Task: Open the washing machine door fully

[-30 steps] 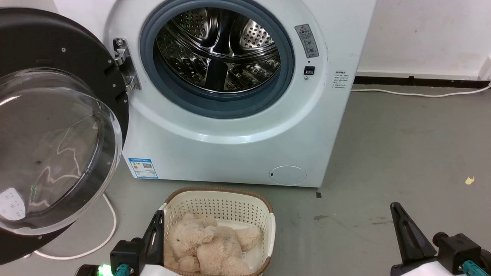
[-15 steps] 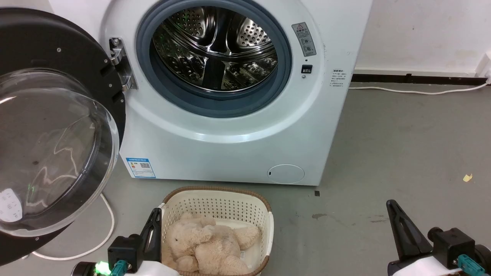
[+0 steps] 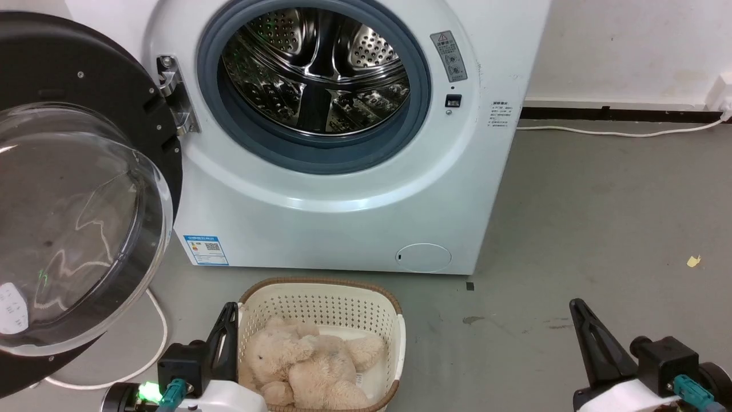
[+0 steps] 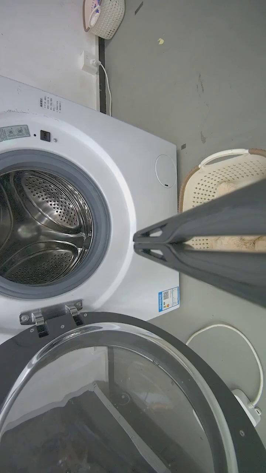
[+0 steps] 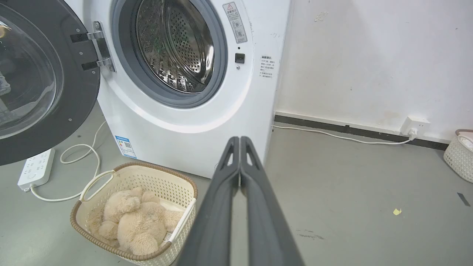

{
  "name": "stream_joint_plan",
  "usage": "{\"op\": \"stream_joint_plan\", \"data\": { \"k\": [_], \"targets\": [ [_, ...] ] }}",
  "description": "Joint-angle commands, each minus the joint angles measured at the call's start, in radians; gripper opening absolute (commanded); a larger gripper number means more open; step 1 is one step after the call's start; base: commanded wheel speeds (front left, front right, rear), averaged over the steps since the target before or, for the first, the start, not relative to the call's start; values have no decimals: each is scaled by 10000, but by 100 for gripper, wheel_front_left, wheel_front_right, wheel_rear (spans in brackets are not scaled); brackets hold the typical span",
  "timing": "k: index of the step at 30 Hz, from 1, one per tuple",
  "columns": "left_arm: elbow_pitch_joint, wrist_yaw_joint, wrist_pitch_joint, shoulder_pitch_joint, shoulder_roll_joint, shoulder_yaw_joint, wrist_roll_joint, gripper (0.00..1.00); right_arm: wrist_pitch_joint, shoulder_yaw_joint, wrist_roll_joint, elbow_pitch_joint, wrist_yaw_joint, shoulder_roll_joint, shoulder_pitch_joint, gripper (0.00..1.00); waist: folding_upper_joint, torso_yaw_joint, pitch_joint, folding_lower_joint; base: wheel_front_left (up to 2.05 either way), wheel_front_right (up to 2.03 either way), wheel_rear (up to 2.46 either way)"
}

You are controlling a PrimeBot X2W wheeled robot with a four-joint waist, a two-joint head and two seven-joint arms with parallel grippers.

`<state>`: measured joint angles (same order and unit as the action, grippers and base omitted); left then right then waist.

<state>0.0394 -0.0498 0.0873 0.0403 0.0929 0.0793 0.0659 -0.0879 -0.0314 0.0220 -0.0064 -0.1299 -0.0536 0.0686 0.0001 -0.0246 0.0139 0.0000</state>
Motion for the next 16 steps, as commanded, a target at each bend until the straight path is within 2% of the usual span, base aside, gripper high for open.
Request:
{"op": "stream_joint_plan", "data": {
  "k": [1, 16],
  "targets": [
    [-45, 40, -77, -142, -57, -84, -100, 0, 76, 24, -50, 29, -5, 23, -265, 0, -1, 9, -5, 0, 0, 0, 0],
    [-170, 204, -362, -235, -189, -338, -300, 0, 364, 128, -111, 41, -6, 27, -416, 0, -1, 94, -53, 0, 0, 0, 0]
  ]
}}
